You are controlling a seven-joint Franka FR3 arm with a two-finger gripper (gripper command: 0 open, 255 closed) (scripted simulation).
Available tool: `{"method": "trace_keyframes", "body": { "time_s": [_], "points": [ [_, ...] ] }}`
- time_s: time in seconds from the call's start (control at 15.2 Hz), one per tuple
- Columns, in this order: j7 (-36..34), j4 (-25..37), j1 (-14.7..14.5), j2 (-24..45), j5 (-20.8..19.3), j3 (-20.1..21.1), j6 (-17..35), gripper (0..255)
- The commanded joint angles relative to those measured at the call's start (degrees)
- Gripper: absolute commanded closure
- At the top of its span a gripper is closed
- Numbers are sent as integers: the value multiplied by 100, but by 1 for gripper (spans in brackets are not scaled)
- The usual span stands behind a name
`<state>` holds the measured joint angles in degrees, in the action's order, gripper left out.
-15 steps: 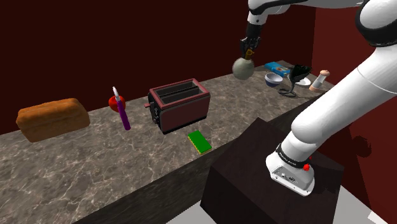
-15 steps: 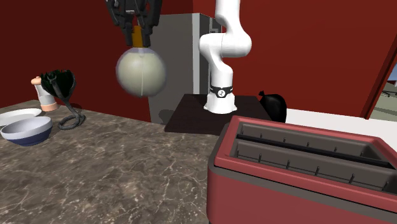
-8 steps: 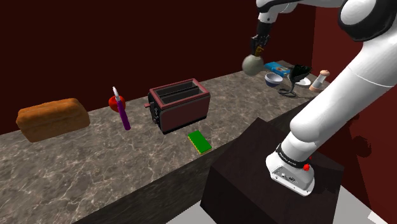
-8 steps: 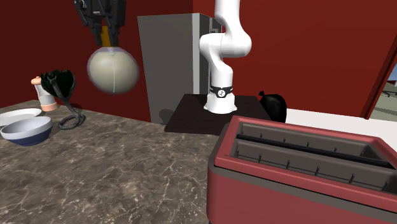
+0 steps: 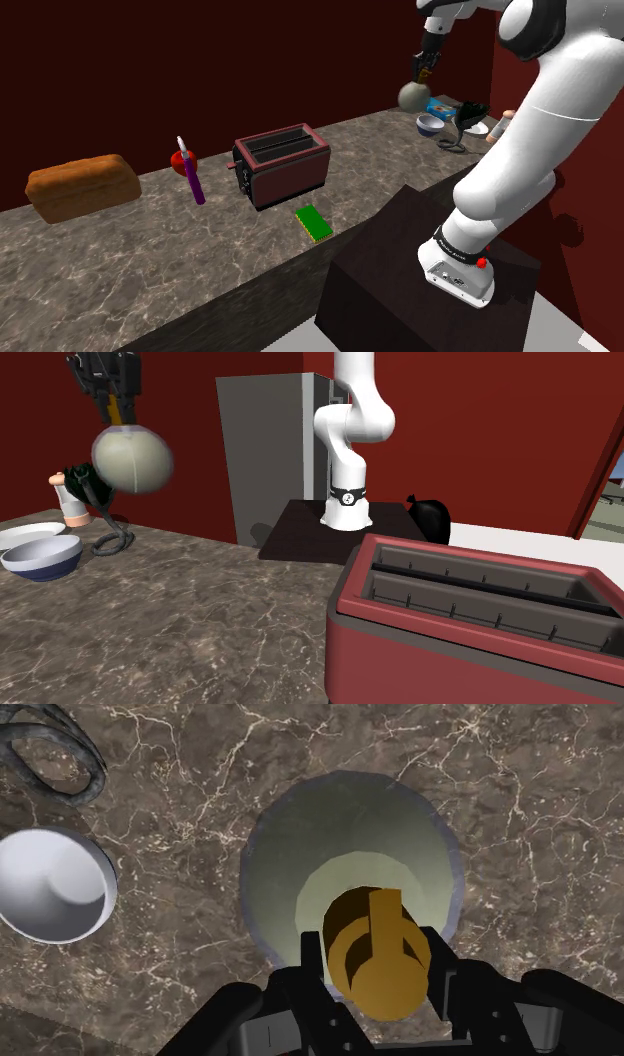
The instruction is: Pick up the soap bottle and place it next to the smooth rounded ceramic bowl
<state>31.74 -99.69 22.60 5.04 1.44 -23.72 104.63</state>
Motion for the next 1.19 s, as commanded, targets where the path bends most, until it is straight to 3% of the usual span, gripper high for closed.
{"method": "trace_keyframes", "body": {
  "time_s": [0.0,0.66,1.12],
  "points": [
    [320,431,176,331,152,-117,-126,255],
    [1551,3058,1427,2289,1035,-327,-979,255],
    [1573,2417,1333,2228,1020,-313,-404,255]
  ]
}}
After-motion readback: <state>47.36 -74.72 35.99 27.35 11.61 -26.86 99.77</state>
